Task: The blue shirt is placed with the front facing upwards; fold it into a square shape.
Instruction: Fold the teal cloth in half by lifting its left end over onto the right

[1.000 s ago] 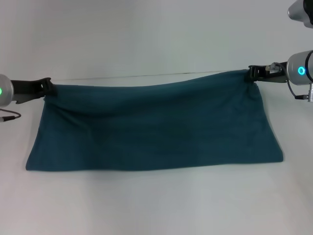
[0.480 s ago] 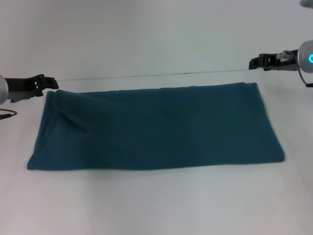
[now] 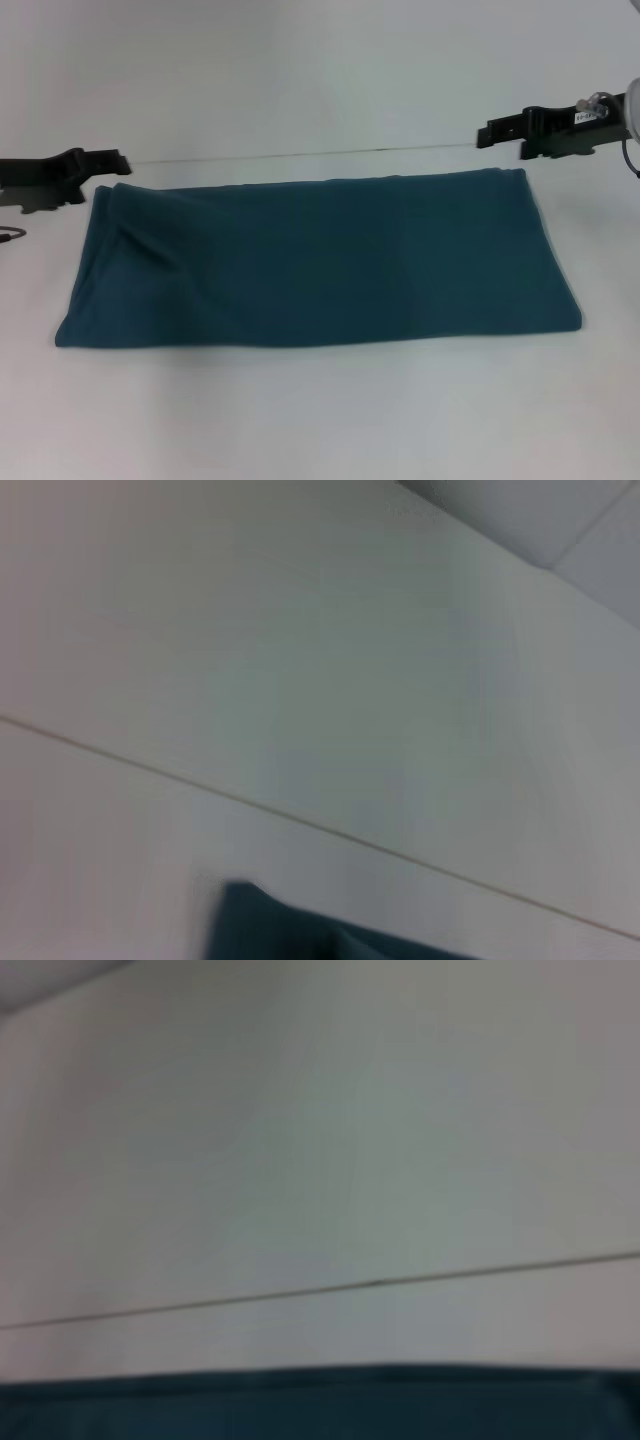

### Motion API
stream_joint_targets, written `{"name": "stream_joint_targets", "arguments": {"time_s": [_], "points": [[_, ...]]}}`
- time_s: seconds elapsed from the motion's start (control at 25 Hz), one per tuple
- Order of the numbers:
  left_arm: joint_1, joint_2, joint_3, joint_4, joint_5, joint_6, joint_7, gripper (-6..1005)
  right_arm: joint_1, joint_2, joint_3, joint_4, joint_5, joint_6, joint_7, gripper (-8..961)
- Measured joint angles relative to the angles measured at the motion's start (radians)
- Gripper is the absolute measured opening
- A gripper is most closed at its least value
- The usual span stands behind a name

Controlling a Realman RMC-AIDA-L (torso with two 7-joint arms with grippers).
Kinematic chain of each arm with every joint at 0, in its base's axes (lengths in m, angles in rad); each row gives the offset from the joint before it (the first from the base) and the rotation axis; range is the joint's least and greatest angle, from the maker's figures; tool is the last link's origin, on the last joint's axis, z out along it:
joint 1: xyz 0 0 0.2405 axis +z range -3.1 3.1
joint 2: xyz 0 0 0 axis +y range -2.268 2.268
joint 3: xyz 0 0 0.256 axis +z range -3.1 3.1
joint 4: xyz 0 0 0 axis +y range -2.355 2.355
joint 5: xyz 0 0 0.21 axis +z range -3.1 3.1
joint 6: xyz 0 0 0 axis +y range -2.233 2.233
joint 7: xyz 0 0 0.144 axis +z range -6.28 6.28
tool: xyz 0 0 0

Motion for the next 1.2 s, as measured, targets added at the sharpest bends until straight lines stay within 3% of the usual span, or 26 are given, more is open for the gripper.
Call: {"name": "stream_joint_targets", "arguments": {"time_s": [0.12, 0.28, 0.36, 0.4, 0.68, 0.92, 1.2], "points": [[0.031, 0.01, 0.0, 0.034, -0.073, 0.124, 0.002, 809, -0.041, -0.017, 0.006, -0.044, 0.133, -0.167, -0.04, 807], [0.084, 0.018, 0.0, 0.047, -0.15, 0.233, 0.007, 860, -0.098, -0.029, 0.012, -0.056, 0.259, -0.367, -0.136, 805], [0.097, 0.017, 0.0, 0.047, -0.164, 0.248, 0.009, 860, -0.136, -0.02, 0.016, -0.056, 0.288, -0.426, -0.198, 804], [0.133, 0.008, 0.0, 0.048, -0.199, 0.267, 0.019, 860, -0.157, -0.013, 0.017, -0.056, 0.297, -0.453, -0.229, 804], [0.188, -0.029, 0.0, 0.04, -0.286, 0.264, 0.049, 859, -0.301, 0.048, 0.018, -0.052, 0.334, -0.514, -0.473, 804], [0.191, -0.046, 0.0, 0.02, -0.295, 0.256, 0.052, 859, -0.357, 0.068, 0.024, -0.052, 0.335, -0.578, -0.515, 804], [0.188, -0.054, 0.005, -0.04, -0.288, 0.142, 0.052, 860, -0.357, 0.077, 0.045, -0.04, 0.336, -0.588, -0.539, 804]]}}
